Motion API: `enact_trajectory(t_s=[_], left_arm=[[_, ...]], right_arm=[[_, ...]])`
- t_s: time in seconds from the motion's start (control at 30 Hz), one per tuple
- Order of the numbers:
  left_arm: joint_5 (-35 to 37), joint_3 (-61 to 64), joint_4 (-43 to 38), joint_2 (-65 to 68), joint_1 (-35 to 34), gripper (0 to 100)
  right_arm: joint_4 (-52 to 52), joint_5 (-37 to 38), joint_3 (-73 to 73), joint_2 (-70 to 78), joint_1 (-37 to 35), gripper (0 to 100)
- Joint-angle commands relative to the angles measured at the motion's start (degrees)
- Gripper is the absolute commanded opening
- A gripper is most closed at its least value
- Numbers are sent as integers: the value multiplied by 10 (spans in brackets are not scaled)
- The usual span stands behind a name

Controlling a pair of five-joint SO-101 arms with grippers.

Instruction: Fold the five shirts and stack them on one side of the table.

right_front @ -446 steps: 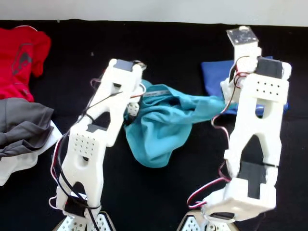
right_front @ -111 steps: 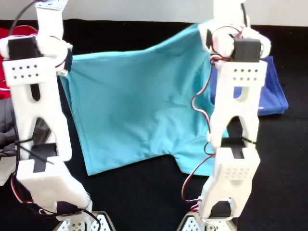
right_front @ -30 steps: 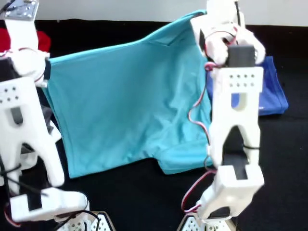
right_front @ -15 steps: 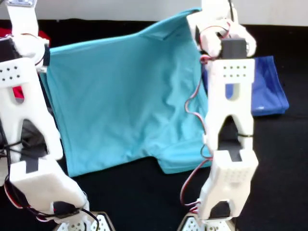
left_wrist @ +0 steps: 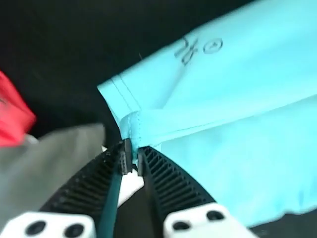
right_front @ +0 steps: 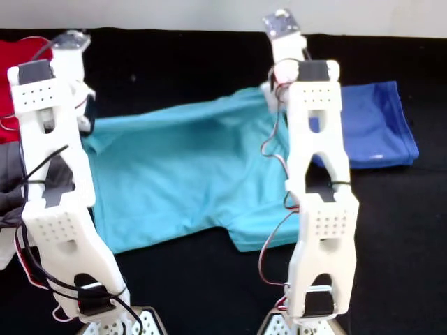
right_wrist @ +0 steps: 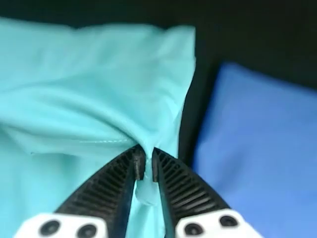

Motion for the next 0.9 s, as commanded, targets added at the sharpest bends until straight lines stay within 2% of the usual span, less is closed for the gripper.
enact_trajectory(t_s=[0.0,0.2,0.4,0.73,0.87], left_arm=[[-4,-21,68,-4,6,8],[-4,-7,87,-7,1,8],[-33,139,86,-95,6,8],[-71,353,60,-206,1,8],[-87,436,45,-228,1,8]], right_arm=[[76,-4,-32,-7,2,5],[156,-5,-35,-13,3,5],[158,-47,7,-82,9,5],[154,-44,350,-277,11,5],[154,0,450,-351,30,5]])
